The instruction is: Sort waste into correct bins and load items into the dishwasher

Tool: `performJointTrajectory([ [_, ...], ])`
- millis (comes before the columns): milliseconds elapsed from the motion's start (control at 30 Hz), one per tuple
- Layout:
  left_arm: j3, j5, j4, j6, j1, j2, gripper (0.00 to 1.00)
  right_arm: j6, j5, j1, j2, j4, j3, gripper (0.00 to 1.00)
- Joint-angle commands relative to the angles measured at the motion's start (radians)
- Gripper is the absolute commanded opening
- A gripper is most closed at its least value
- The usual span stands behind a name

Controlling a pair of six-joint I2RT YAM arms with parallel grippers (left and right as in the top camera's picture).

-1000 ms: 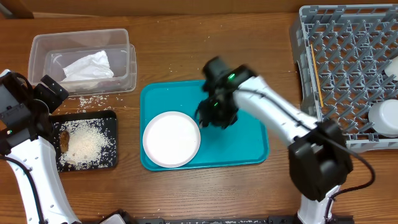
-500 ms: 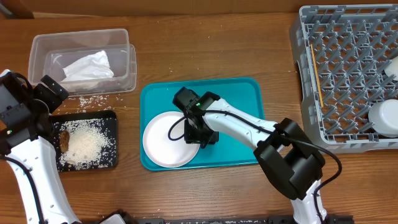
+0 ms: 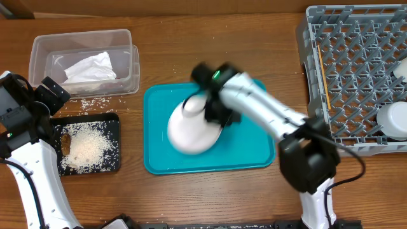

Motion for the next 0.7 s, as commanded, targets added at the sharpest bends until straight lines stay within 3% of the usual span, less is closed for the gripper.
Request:
performJointTrajectory([
  [0, 0.004, -0.008, 0.003, -0.009, -0.002, -0.019, 1.0, -0.128, 0.227, -0.207, -0.011, -0.143, 0.318, 0.04],
  [167, 0.004, -0.008, 0.003, -0.009, -0.002, -0.019, 1.0, -0.282, 0.293, -0.488, -0.011, -0.167, 0.618, 0.04],
  [267, 0.004, -0.008, 0.003, -0.009, -0.002, -0.019, 1.0, -0.283, 0.348, -0.655, -0.011, -0.109, 0.676, 0.04],
  [400, 0.004, -0.008, 0.003, -0.009, -0.002, -0.019, 1.0, -0.329, 0.364, -0.839, -0.01, 0.002, 0.625, 0.04],
  [667, 0.004, -0.008, 0.003, -0.009, -0.002, -0.019, 1.0, -0.482, 0.413, -0.893, -0.01, 0.245, 0.458, 0.04],
])
